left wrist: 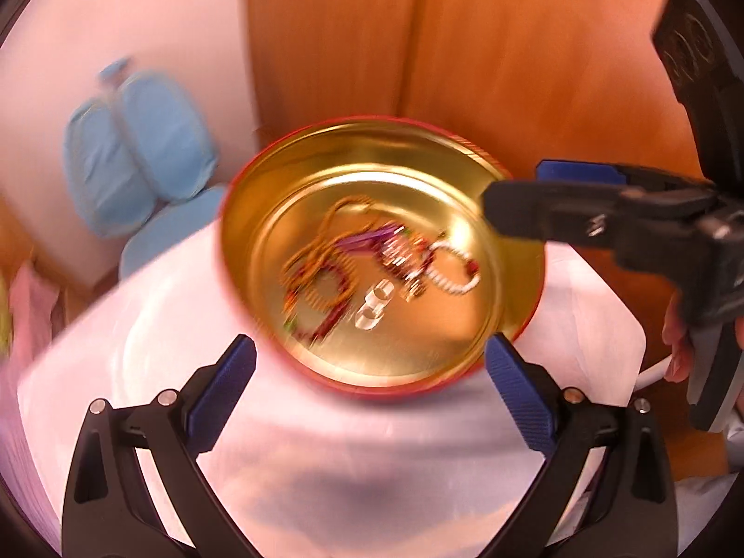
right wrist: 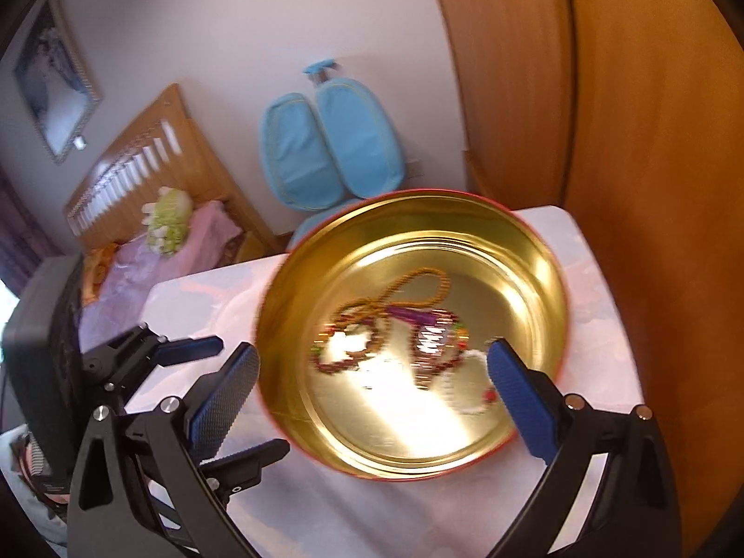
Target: Organize jewelry
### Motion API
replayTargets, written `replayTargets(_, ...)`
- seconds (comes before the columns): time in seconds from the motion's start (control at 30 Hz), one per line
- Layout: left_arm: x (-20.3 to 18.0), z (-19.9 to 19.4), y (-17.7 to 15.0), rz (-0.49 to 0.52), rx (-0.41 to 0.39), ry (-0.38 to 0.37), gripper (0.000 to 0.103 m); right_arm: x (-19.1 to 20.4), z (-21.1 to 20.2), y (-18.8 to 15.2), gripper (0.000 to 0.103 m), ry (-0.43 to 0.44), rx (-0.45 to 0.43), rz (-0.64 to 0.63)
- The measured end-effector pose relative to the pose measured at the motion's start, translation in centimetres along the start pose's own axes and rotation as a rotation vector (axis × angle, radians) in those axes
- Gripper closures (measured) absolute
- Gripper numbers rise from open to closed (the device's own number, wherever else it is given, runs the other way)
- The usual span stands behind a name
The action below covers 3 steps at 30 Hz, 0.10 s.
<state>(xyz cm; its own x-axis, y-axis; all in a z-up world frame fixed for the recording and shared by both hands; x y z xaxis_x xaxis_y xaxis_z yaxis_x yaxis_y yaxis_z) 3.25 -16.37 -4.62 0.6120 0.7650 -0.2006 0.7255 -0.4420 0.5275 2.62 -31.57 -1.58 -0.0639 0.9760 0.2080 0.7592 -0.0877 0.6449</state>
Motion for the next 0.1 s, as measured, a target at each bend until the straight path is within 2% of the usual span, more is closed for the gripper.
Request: replayTargets(0.1,3.4,-2.0,-3.4,-0.159,-0.01,0.037,0.007,3.1,1.5,-0.2,0.004,0.115,0.002,-0.059)
Point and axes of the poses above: each gripper's, at about its wrist camera, not at the fingertips, and z roughly the way its jaws point, x to its left, y to its top, the point moved 1 cm from there along z, roughly the way its jaws point, and after that the axes turned 10 degrees about -z, right-handed, at the moved point
